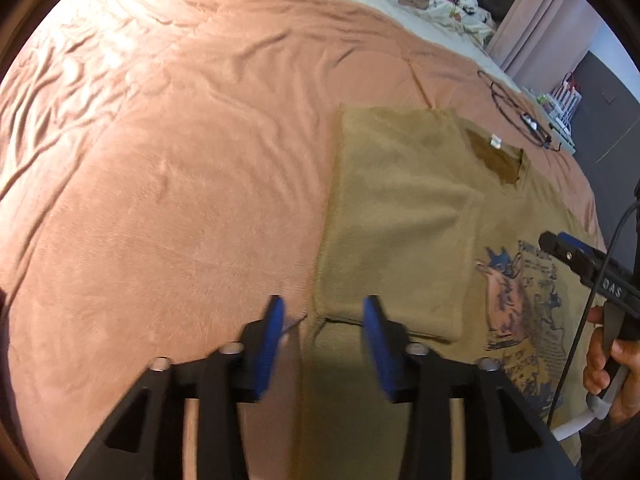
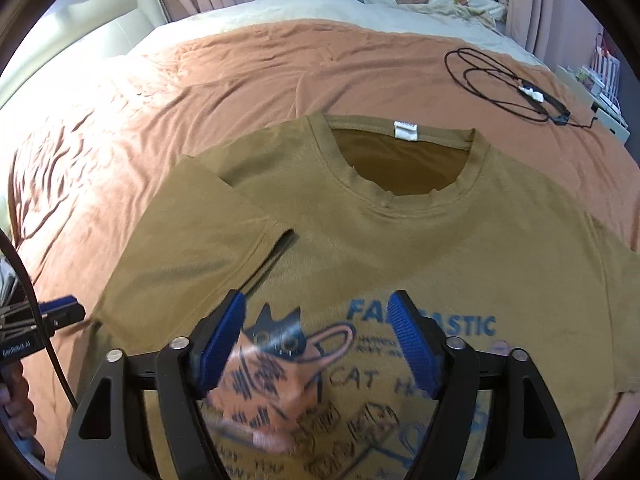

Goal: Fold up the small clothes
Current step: 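Raise the open left gripper away from the folded side, then move the open right gripper to the other side edge of the shirt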

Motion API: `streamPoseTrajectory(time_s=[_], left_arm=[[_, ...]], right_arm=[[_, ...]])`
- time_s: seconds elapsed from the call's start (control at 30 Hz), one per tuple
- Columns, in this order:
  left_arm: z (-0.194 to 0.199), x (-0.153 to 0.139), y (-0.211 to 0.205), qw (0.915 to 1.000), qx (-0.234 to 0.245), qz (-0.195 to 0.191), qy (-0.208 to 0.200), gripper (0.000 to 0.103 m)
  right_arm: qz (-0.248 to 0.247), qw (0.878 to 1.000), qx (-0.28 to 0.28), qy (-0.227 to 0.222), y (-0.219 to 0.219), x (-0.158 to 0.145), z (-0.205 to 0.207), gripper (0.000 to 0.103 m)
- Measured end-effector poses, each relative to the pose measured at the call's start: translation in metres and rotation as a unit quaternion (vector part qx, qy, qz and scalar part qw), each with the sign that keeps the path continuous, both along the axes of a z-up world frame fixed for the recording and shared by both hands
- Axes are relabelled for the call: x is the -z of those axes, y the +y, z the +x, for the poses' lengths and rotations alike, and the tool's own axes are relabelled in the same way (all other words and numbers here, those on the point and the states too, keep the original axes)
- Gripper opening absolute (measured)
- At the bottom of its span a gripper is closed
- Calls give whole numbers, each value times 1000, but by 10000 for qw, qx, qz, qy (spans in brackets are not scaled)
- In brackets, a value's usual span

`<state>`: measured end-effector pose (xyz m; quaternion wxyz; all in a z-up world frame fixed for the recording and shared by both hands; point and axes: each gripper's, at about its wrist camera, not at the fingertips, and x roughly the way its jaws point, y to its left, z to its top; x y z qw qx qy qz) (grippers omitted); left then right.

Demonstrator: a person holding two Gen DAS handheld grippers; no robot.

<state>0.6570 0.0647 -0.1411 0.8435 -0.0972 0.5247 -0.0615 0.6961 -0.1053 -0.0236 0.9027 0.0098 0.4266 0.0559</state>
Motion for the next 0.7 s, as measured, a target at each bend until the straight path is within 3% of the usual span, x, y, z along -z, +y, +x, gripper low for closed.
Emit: streamPoseTrajectory(time_s=[0.27,0.57,0.7], left_arm=[[-23,-30,-14,9997,-59,-5,-235,76],[-50,-59,-30,9980,-297,4,-555,95],[-62,-71,-44,9972,-167,118,-722,97]], right_arm=[[-108,9995,72,-273,-23,-32,-48,103],[-101,9989,210,-405,-51,-58,-99,103],[-48,9985,265,-479,-66,-67,-117,103]])
